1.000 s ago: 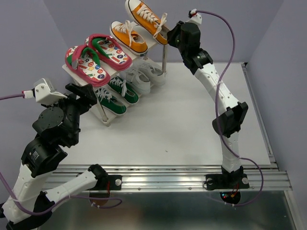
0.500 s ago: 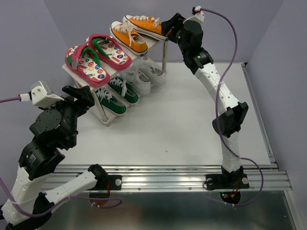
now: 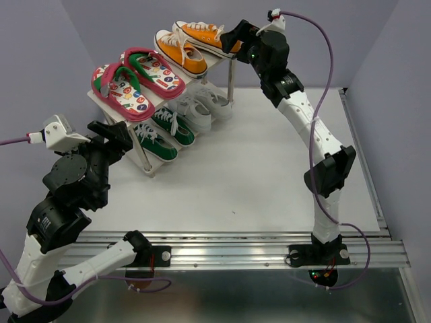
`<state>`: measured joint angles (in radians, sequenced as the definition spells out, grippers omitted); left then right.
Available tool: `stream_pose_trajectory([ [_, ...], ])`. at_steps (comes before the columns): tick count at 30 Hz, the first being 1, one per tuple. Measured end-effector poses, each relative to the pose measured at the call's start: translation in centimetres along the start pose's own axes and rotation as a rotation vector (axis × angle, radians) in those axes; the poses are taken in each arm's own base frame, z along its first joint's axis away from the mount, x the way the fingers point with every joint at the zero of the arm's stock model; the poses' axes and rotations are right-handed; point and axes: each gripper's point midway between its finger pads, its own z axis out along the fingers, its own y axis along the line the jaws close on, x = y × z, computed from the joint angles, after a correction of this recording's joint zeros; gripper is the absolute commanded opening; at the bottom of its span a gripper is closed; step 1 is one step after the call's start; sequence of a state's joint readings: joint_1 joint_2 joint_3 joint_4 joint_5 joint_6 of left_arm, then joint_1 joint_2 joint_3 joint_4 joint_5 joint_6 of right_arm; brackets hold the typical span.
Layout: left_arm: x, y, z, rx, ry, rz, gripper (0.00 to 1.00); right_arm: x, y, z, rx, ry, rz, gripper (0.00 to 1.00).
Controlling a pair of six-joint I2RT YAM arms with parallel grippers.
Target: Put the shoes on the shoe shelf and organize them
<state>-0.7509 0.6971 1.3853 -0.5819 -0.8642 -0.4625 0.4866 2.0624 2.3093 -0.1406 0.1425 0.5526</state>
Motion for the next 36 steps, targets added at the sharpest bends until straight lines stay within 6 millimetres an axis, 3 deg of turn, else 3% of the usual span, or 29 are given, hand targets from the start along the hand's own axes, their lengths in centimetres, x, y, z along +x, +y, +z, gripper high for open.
stream_pose_trajectory([
  [5,0.0,0.0,0.0,0.000,0.001,-0.004,0.82,-0.9,0.3,-0.7,-0.038,0.012,-0.028,0.99],
  [10,0.1,0.0,0.0,0.000,0.001,-0.006,0.82,-0.9,-0.9,-0.3,-0.080,0.061,-0.045,1.00],
  [14,0.1,0.0,0.0,0.000,0.001,-0.007,0.82,0.0,-2.0,0.4,-0.097,0.103,-0.070,0.99],
  [22,0.1,-0.1,0.0,0.001,0.003,-0.010,0.82,3.0,-2.1,1.0,-0.161,0.193,-0.122,0.98],
  [29,0.5,-0.5,0.3,0.006,0.014,-0.004,0.82,3.6,-2.0,0.8,-0.192,0.220,-0.165,0.74],
  [33,0.9,-0.8,0.5,0.009,0.023,0.001,0.82,3.9,-2.2,0.9,-0.196,0.223,-0.188,0.52],
  [36,0.9,-0.8,0.5,0.011,0.026,0.002,0.82,4.0,-2.5,0.7,-0.200,0.208,-0.210,0.46],
])
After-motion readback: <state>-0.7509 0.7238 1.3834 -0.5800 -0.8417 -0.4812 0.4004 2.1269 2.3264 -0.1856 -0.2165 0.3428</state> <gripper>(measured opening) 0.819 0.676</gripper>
